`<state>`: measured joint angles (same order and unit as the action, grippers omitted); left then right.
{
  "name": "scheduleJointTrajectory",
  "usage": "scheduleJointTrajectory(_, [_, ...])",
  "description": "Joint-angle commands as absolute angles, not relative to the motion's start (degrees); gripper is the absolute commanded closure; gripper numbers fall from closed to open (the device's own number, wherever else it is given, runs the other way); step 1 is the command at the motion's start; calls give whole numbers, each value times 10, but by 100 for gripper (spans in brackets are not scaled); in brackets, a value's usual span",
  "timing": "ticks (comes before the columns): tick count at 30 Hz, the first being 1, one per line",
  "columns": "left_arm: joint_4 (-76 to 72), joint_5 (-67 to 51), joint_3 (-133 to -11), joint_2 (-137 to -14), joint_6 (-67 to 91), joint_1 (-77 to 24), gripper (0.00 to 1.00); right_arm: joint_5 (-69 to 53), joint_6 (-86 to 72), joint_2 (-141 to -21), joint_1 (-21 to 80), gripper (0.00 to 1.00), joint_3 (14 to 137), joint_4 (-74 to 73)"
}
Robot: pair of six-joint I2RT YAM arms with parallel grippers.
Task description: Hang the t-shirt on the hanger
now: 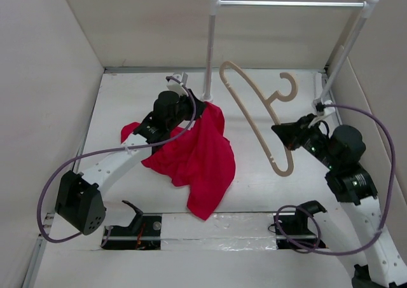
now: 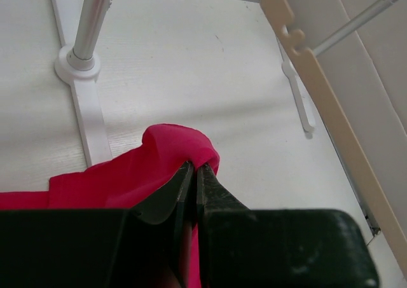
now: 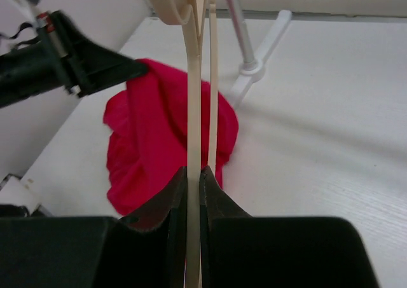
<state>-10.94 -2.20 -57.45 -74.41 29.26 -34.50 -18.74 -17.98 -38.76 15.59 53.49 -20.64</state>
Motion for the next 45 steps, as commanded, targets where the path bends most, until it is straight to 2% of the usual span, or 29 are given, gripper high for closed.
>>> scheduleJointTrajectory(1, [-149,-33,-617,-741,294,-331,100,-217,-201,-315,184,100,516,-241])
scheduleJointTrajectory(10, [-114,-15,-656,-724,276,-326,100,-237,-205,-266,229,100,470,-341])
scheduleJointTrajectory(16, [-116,-20,-643,-706,285,-326,100,-237,-211,-272,258,100,462,-336])
scheduleJointTrajectory(27, [-102,-24,-664,-708,272,-326,100,-334,-194,-286,258,100,491,-366])
scheduleJointTrajectory(32, [-108,-66,-667,-703,282,-326,100,-319,-220,-295,258,100,475,-310])
scheduleJointTrajectory(39, [-95,-62,-631,-640,294,-347,100,-194,-252,-347,276,100,474,-168])
scheduleJointTrajectory(45, [-63,-20,-633,-573,296,-347,100,-4,-238,-373,396,100,529,-163])
